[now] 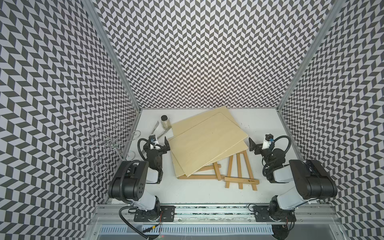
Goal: Assemble the easel
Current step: Pick up the easel at the center of the board.
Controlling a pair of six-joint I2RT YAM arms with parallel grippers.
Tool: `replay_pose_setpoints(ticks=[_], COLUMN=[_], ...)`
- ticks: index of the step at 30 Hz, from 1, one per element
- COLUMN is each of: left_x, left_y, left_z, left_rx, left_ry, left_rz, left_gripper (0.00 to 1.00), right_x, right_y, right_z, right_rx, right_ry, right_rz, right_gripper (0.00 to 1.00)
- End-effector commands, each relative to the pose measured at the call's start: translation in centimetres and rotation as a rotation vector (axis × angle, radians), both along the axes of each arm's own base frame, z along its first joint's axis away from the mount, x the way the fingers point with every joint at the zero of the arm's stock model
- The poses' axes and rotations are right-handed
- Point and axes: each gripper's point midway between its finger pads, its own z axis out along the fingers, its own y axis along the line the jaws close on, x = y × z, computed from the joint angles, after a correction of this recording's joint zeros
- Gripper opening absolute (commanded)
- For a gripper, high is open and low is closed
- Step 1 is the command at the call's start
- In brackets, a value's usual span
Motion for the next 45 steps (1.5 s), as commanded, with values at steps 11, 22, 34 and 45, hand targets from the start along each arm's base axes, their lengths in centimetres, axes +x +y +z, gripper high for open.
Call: replay_pose_setpoints(ticks=[11, 22, 34, 45], left_x=[0.3, 0.3, 2.2, 4.3], left_y=[0.0, 0.0, -1.0, -8.4], left_z=[1.3, 1.3, 2.6, 3.6], left_rx=[0.002, 0.001, 0.023, -0.288], left_ry=[-0.048, -0.047, 0.028, 0.272], left_rz=[0.006, 0.007, -0.046, -0.097], left_gripper=[0.99, 0.99, 0.99, 0.99], right_x=[0.3, 0.4, 0.5, 2.6], right_y=[0.0, -0.1, -0.1, -4.7], right_z=[1.6, 1.5, 1.8, 8.7], right_rx=[-0.005, -0.009, -0.006, 0.372], right_ry=[-0.061, -0.049, -0.053, 0.117], right_rz=[-0.001, -0.006, -0.008, -0.412], right_gripper=[0.99, 0.99, 0.73, 0.66])
